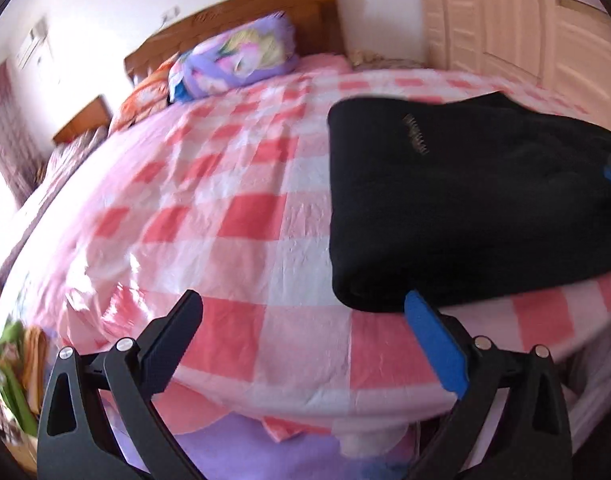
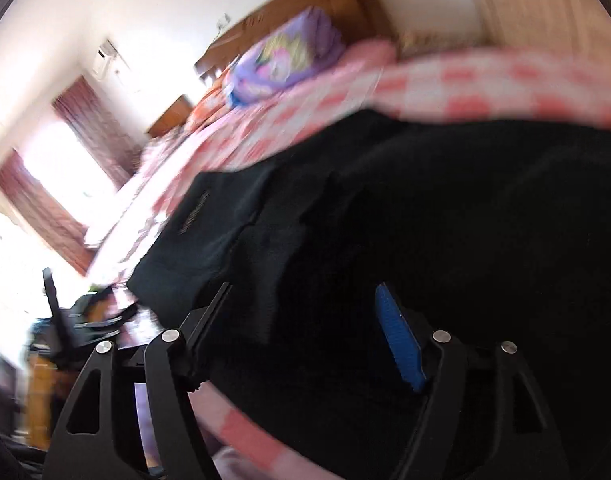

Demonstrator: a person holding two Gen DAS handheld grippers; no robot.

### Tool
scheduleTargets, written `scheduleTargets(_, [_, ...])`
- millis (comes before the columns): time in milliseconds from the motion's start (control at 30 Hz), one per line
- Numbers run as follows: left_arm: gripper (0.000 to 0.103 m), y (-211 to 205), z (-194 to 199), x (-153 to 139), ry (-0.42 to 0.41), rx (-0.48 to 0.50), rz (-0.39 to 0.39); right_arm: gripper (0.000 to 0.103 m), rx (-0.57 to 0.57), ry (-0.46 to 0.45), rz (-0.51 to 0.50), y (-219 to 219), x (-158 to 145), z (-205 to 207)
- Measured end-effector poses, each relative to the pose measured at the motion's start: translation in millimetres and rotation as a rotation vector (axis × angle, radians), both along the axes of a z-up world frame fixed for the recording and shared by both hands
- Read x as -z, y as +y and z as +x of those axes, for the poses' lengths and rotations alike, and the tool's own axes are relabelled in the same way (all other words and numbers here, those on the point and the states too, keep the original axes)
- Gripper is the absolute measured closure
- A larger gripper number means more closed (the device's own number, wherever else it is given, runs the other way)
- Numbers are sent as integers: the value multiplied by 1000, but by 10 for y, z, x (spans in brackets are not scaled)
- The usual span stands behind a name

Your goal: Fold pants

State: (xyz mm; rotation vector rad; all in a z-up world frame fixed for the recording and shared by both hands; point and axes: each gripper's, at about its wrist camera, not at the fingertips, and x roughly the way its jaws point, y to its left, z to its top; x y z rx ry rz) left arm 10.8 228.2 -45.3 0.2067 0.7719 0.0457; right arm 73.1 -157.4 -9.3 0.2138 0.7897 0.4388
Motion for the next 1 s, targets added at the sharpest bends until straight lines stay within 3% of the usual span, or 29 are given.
scheduleTargets(67, [2,51,-54,-288,-73,4,-62,33,-32,-86,-41,104,-146,-16])
scheduleTargets(167, [2,63,168,-764,-193,10,-288,33,-111,-128,-81,459,-212,80])
scheduleTargets(267, [2,-191,676,-891,-177,62,-372,33,-170,-140,-126,817,-202,158])
scheduleTargets(400, [2,-545,1454,-566,-11,107,-356,33,-218,-169,-229,1131,-131,109])
scheduleTargets(467, [2,-605,1750,-213,88,84,-330,32,-238,-80,-372,1230,162,185])
scheduleTargets(500, [2,-599,1890,29,150,43,-294,31,-248,-140,-359,1187,211,127])
scheduleTargets(533, [2,-564,1952,195,181,20,-293,31,-253,-141,-346,1165,233,124])
scheduleTargets(567, [2,-552,1911,161,141,30,-303,31,-250,-131,-331,1148,221,139])
scheduleTargets(633, [2,-476,1883,122,149,0,-349,31,-242,-92,-331,1137,150,168])
scheduleTargets(700, [2,-446,1841,109,148,-19,-336,30,-228,-106,-300,1111,50,134])
scheduleTargets(767, [2,-433,1760,64,138,-30,-333,25,-226,-130,-302,1085,19,75])
scheduleTargets(833, [2,-404,1777,84,156,-78,-304,16,-242,-61,-322,1007,191,101])
scheduleTargets(900, [1,-310,1864,188,219,-162,-298,16,-245,-17,-188,772,230,97])
scheduleTargets(967, [1,-195,1867,197,243,-216,-373,17,-227,42,-126,536,185,75])
scheduleTargets(1000, [1,-186,1819,157,227,-251,-351,17,-162,20,-115,297,104,-5])
